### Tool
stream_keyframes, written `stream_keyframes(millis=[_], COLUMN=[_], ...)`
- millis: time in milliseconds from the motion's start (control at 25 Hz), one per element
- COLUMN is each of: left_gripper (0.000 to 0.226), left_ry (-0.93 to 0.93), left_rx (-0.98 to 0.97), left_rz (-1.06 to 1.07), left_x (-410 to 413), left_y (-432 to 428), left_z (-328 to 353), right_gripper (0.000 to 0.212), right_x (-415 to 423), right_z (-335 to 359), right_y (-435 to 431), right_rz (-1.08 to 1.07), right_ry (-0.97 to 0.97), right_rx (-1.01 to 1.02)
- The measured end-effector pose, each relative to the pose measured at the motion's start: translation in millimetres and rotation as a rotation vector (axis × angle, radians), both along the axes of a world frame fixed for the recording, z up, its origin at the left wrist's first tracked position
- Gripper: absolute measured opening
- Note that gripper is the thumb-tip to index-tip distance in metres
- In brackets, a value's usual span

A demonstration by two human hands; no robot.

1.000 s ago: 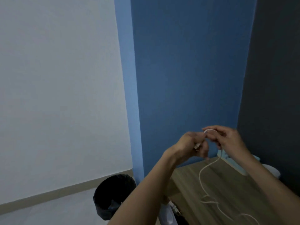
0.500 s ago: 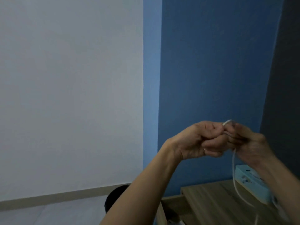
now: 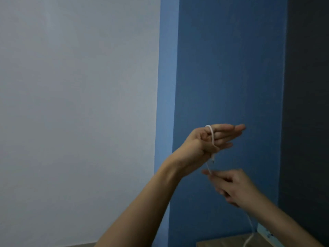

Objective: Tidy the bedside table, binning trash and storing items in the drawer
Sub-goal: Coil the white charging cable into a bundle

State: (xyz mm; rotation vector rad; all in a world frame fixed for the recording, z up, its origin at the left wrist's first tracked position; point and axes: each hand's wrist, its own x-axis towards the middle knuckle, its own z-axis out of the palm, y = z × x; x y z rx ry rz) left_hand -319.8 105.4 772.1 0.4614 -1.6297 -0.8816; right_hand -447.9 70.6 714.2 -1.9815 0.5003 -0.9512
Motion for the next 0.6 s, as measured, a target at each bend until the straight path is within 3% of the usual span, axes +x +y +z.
stream_keyframes(millis=[160,240,400,600], left_gripper=[0.055,0.049,0.043,0.033], left_ry=[-0.239,-0.332,-0.397,-0.315], left_rx=[0.010,0.031,0.055,0.082], left_rz=[0.197,0.214,0.169,0.021], left_x=[17,14,1,-9], left_y=[11,14,19,21], left_z=[11,7,3,6], right_gripper=[0.012,0.012,0.008,0.010], right_x=[-26,-38,-51,-52], right_z=[14,33,68,86], right_y=[22,28,26,21], right_rz=[-0.147,-0.217,-0.293,-0.294], right_ry=[0.233,0.230,0.104,-0.064], right_rx=[-0.581,-0.776,-0.873,-0.867])
